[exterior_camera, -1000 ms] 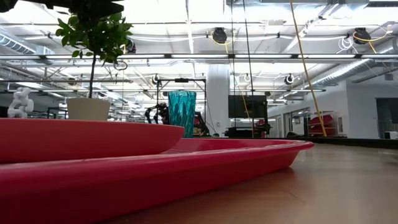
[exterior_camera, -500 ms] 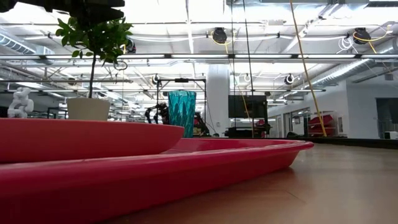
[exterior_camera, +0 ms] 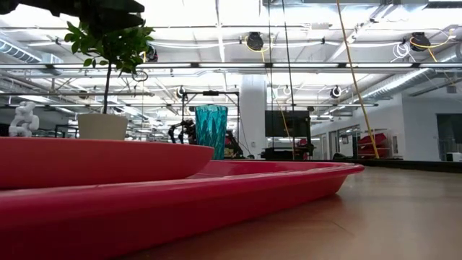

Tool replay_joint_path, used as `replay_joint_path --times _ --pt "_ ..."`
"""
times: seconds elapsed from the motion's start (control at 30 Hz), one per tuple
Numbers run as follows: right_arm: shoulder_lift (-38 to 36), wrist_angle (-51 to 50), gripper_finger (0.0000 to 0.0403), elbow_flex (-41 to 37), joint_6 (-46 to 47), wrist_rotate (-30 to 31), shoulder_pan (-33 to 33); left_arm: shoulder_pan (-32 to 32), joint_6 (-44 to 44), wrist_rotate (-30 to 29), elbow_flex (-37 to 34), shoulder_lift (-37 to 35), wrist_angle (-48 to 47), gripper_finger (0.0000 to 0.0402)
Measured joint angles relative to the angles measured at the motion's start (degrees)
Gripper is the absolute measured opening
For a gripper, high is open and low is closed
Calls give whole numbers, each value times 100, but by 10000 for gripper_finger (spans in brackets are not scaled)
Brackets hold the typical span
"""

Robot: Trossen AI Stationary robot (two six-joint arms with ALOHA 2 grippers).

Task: Pick and place plate/cup/fork/spoon on tray
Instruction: Move the red tray to the center of the table

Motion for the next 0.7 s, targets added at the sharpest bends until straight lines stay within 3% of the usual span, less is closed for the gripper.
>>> replay_joint_path --times 0.1,0.2,0.3,0.37,0.43,0.53,0.7 --pt "-557 -350 156 6 154 419 -2 0 -37 0 -2 2 -121 214" --pt "-934 -576 156 6 -159 1851 -13 0 -111 -2 -2 2 -140 214" --pt "-1010 -331 157 6 -1091 3359 -241 0 -129 -2 -2 2 -143 214" --pt "-986 74 157 6 -2037 3767 -503 0 -165 -2 -2 2 -161 214" --pt "-912 590 157 6 -3090 3671 -876 0 -225 -2 -2 2 -233 214" --pt "-674 1195 157 8 -4306 3053 -1489 4 -286 -2 -2 1 -290 214" --pt "-253 1032 157 8 -5496 1770 -2275 4 -339 -2 -2 1 -413 214"
